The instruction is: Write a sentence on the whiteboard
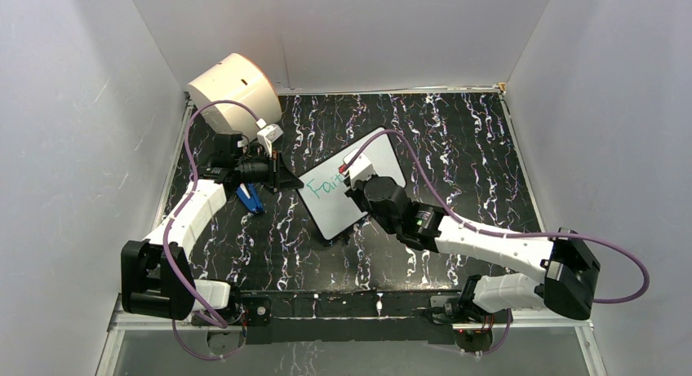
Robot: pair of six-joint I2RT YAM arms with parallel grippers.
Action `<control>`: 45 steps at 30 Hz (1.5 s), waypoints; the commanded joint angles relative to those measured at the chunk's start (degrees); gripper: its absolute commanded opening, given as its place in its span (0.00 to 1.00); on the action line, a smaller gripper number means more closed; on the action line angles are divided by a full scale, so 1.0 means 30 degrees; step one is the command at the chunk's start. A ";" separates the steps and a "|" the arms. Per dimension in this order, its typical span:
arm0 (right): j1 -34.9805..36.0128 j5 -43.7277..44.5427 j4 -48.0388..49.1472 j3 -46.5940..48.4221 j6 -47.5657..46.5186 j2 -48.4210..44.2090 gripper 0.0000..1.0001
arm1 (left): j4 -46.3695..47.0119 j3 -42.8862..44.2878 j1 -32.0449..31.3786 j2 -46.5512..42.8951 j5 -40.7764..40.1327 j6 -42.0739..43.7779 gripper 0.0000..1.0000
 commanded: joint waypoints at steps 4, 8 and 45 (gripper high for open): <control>-0.0418 -0.0275 0.1796 0.0356 -0.0550 -0.0080 0.00 | -0.1201 -0.0051 0.0100 0.0422 -0.2226 0.0688 0.00; -0.0585 -0.0423 0.2094 0.0599 -0.0798 0.0146 0.00 | -0.1207 -0.0031 0.0100 0.0421 -0.2248 0.0688 0.00; -0.1174 -0.1376 0.0595 0.0620 -0.0056 0.1118 0.00 | -0.1254 0.0006 0.0100 0.0509 -0.2308 0.0688 0.00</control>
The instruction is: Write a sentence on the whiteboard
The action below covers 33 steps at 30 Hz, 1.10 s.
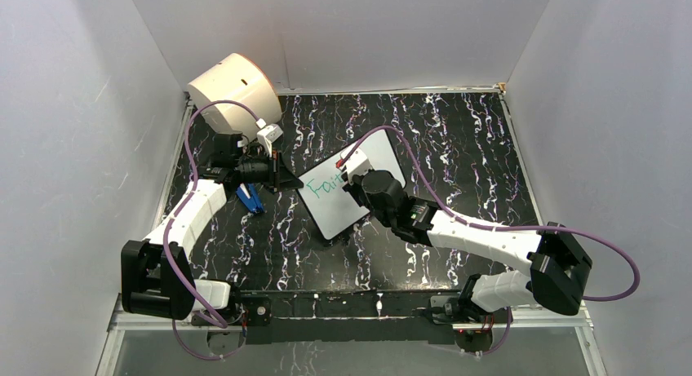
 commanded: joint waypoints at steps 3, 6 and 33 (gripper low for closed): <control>-0.0088 -0.0411 -0.1084 0.0195 0.0858 -0.0157 0.00 | -0.1254 -0.0001 0.0100 0.0490 -0.2203 0.0695 0.00; -0.0096 -0.0409 -0.1256 -0.0065 0.1113 -0.0277 0.00 | -0.1235 -0.0023 0.0100 0.0460 -0.2159 0.0695 0.00; -0.0103 -0.0651 -0.1063 -0.0718 0.1618 -0.0861 0.00 | -0.1268 -0.0015 0.0100 0.0547 -0.2306 0.0696 0.00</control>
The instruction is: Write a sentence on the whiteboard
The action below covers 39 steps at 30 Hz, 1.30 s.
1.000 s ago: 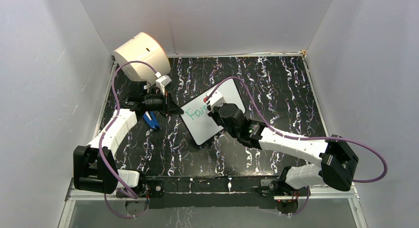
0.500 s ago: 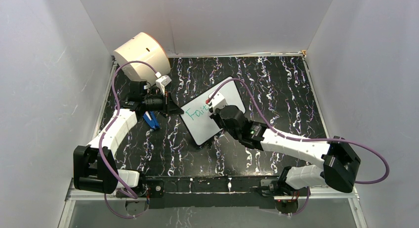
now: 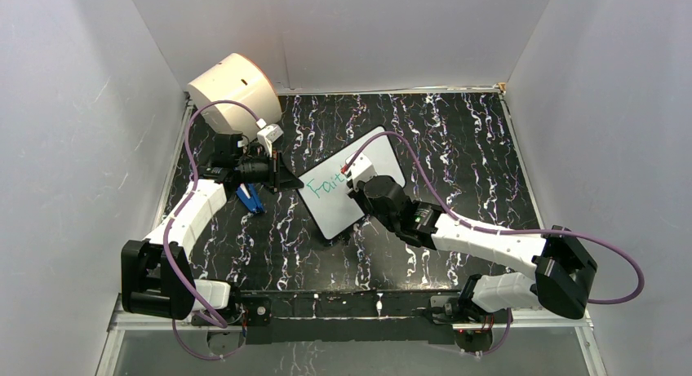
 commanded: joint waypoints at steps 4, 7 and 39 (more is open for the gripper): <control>-0.0066 -0.0295 0.1242 0.0239 -0.0025 -0.0306 0.00 | -0.1265 -0.0001 0.0114 0.0553 -0.2278 0.0717 0.00; -0.0082 -0.0248 0.1435 0.0362 -0.0100 -0.0366 0.00 | -0.1260 -0.0002 0.0114 0.0550 -0.2286 0.0710 0.00; -0.0230 0.0982 0.2823 0.1310 -0.1282 0.0176 0.00 | -0.1273 -0.0003 0.0114 0.0554 -0.2269 0.0710 0.00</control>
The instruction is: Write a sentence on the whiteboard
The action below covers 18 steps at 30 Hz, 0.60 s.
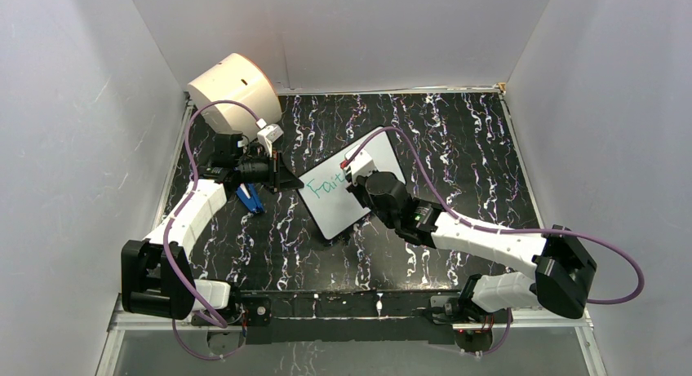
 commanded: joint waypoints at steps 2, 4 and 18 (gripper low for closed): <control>-0.0243 0.0570 0.1259 0.0924 -0.0212 0.0143 0.00 | -0.1291 -0.0012 0.0121 0.0539 -0.2379 0.0704 0.00; -0.0306 0.0646 0.1178 0.0874 -0.0183 0.0145 0.00 | -0.1299 -0.0001 0.0114 0.0514 -0.2379 0.0703 0.00; -0.0467 -0.0185 0.0253 0.0484 0.0538 -0.0609 0.00 | -0.1302 0.0000 0.0114 0.0512 -0.2448 0.0703 0.00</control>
